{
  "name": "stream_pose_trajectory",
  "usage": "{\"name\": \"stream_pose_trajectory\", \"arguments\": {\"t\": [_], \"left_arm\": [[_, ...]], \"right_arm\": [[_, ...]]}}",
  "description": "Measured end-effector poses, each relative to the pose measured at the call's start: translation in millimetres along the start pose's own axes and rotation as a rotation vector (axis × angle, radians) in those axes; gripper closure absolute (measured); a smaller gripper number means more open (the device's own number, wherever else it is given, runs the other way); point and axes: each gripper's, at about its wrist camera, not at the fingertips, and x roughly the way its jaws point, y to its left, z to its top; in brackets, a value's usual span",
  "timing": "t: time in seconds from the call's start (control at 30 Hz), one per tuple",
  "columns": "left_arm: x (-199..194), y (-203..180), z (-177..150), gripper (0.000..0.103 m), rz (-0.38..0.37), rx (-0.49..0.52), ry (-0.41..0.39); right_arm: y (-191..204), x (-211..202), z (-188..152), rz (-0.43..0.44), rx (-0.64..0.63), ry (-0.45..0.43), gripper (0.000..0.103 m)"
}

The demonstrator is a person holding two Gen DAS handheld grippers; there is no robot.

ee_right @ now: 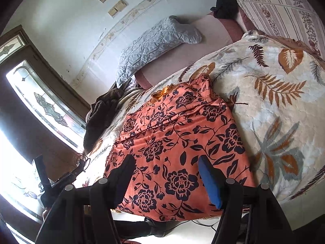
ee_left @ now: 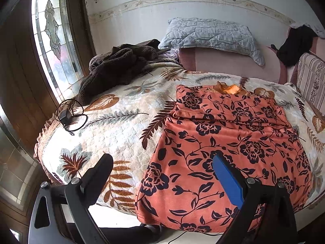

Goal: Fold small clothes

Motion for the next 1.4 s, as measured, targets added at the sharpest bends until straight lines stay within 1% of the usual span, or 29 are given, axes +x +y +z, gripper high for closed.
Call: {"name": "stream_pose_trajectory", "arguments": {"t": [0.13, 0.23, 0.37, 0.47, 0.53, 0.57, 0.6, 0.63, 0.67, 0.7, 0.77, 0.83, 0.87, 0.9, 0.93, 0.97, 1.07, 1.1, 1.13, 1.17, 1.23, 1.27, 1.37, 1.4], "left_arm": [[6.3, 13.1, -5.9, 0.005, 0.003, 0.0, 0.04], [17.7, 30.2, -14.7, 0.005, -0.002, -0.028, 0.097], [35.7, 53.1, -31.1, 0.005, 0.018, -0.056, 0.154], [51.2, 65.8, -44.0, 0.005, -0.01, -0.077, 0.21], [58.3, 71.5, -51.1, 0.006, -0.023, -0.091, 0.231], [61.7, 73.7, -53.7, 0.014, -0.036, -0.097, 0.238], [65.7, 75.1, -55.6, 0.032, -0.055, -0.101, 0.25], [70.9, 76.1, -57.0, 0.042, -0.084, -0.104, 0.267], [75.8, 77.3, -58.7, 0.059, -0.113, -0.112, 0.285], [80.1, 78.9, -60.4, 0.064, -0.133, -0.124, 0.297], [84.9, 80.4, -63.2, 0.064, -0.16, -0.134, 0.299], [90.9, 79.9, -64.0, 0.059, -0.198, -0.132, 0.31], [94.1, 79.4, -64.5, 0.046, -0.23, -0.135, 0.323], [97.3, 78.7, -64.9, 0.03, -0.258, -0.137, 0.331], [100.9, 76.9, -65.6, 0.022, -0.274, -0.132, 0.341], [104.8, 74.5, -67.2, 0.017, -0.279, -0.121, 0.361], [112.6, 70.3, -73.9, 0.018, -0.301, -0.111, 0.386], [115.2, 69.7, -76.3, 0.031, -0.314, -0.113, 0.393], [118.1, 69.3, -79.0, 0.045, -0.328, -0.117, 0.403], [120.2, 68.5, -80.4, 0.068, -0.329, -0.112, 0.412], [118.1, 68.3, -79.5, 0.075, -0.338, -0.098, 0.388], [117.7, 67.9, -78.3, 0.08, -0.35, -0.091, 0.385], [120.3, 66.7, -75.2, 0.08, -0.36, -0.082, 0.39], [121.1, 67.2, -74.9, 0.075, -0.365, -0.089, 0.392]], "right_arm": [[-2.8, 5.6, -1.5, -0.018, -0.007, 0.023, 0.035], [-17.3, 5.5, 2.2, -0.057, 0.015, 0.03, 0.037], [-42.5, 6.0, 6.4, -0.089, 0.075, 0.037, 0.037], [-54.6, 8.7, 7.3, -0.112, 0.095, 0.052, 0.037], [-60.4, 11.2, 6.3, -0.135, 0.099, 0.062, 0.037], [-64.0, 12.1, 5.4, -0.145, 0.105, 0.065, 0.037], [-68.3, 13.5, 4.3, -0.155, 0.117, 0.072, 0.037], [-73.0, 15.5, 2.7, -0.165, 0.132, 0.081, 0.036], [-77.3, 18.3, 0.8, -0.173, 0.145, 0.093, 0.036], [-80.7, 21.1, -1.6, -0.18, 0.152, 0.106, 0.036], [-85.2, 27.3, -6.1, -0.204, 0.153, 0.128, 0.036], [-89.9, 33.2, -10.3, -0.226, 0.163, 0.149, 0.036], [-91.8, 35.6, -12.0, -0.23, 0.17, 0.158, 0.036], [-93.4, 37.7, -13.8, -0.235, 0.175, 0.164, 0.036], [-95.1, 39.3, -15.3, -0.242, 0.18, 0.169, 0.036], [-96.1, 40.9, -16.5, -0.248, 0.183, 0.174, 0.036], [-98.4, 44.9, -19.8, -0.266, 0.187, 0.186, 0.036], [-99.7, 45.5, -20.8, -0.269, 0.19, 0.187, 0.036], [-101.5, 45.6, -21.8, -0.274, 0.193, 0.188, 0.036], [-103.8, 45.3, -22.7, -0.279, 0.199, 0.189, 0.036], [-109.2, 43.8, -24.3, -0.286, 0.216, 0.191, 0.036], [-111.8, 43.0, -25.0, -0.288, 0.223, 0.191, 0.036], [-118.1, 43.4, -26.5, -0.282, 0.246, 0.188, 0.036], [-119.6, 45.6, -27.4, -0.28, 0.252, 0.191, 0.036]]}}
